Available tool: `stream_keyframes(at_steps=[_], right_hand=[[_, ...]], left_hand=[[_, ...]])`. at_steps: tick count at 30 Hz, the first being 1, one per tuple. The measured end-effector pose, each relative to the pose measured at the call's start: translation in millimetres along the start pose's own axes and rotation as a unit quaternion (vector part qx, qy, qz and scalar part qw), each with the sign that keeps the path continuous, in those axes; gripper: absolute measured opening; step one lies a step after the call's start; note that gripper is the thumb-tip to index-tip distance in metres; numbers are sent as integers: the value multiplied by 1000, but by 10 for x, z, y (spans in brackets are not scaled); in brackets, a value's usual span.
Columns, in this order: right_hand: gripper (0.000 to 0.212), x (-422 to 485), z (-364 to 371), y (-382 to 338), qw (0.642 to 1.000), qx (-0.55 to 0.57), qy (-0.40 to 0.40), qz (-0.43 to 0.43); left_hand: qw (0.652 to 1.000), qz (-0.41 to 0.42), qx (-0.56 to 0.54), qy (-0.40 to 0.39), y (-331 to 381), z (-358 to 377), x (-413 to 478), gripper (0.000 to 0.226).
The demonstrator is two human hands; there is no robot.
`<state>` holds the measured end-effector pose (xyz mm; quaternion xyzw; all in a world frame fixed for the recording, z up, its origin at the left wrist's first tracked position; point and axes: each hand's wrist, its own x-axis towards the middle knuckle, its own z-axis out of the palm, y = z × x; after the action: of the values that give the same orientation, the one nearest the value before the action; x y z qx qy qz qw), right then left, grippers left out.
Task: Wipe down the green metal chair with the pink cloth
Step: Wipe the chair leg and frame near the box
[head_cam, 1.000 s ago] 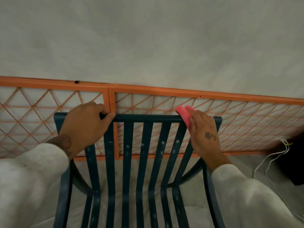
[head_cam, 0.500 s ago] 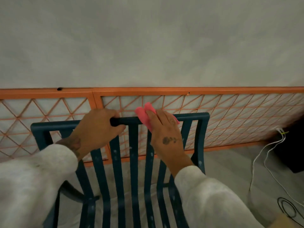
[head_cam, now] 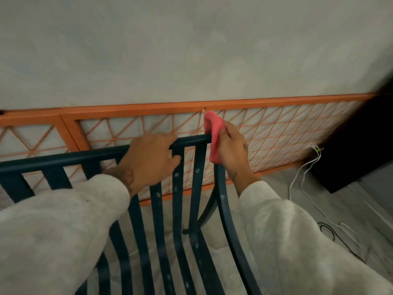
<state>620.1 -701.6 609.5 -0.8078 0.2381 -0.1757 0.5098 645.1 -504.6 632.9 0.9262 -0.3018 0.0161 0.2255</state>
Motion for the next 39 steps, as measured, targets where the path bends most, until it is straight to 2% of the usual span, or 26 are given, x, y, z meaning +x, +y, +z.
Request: stream_keyframes(at_steps=[4,8,12,15,17,21,26,30,32,35,37,39], right_hand=[[40,-25,-95,131,999,43,-10,6],[44,-176,-118,492,999,32,-21,23],[51,-670,-99,1130,989,37,-55,134],[60,-832,-109,1234,980,76,-49,175],[60,-727,-117,1153,982,81,-37,168],[48,-370,-147,925,994,65,-44,77],[49,-376,-62,922,997,57,-23,50],[61,-774,-128,1157,989,25,-47,141],[58,-1123,-187,1337,982,-17,-58,180],[58,-1546,-290,1533,973,-66,-55,216],[48,-1549,-348,1525,972,-85,-50,215],[35,-1345,-347,1425,974,-110,-47,195]], left_hand=[[999,34,39,-8,345,272,222,46],[998,39,38,-16,547,365,413,42],[999,32,-1,-19,510,370,466,35],[999,40,-15,-8,495,389,456,40],[999,43,-18,1,492,407,453,45],[999,49,-3,-1,456,481,422,61],[999,45,3,-3,441,476,409,60],[999,45,-6,-12,433,463,437,57],[999,39,19,-13,475,469,392,51],[991,108,66,33,617,671,55,51],[990,138,1,-13,751,950,-305,48],[990,42,-90,-102,814,1227,-613,41]])
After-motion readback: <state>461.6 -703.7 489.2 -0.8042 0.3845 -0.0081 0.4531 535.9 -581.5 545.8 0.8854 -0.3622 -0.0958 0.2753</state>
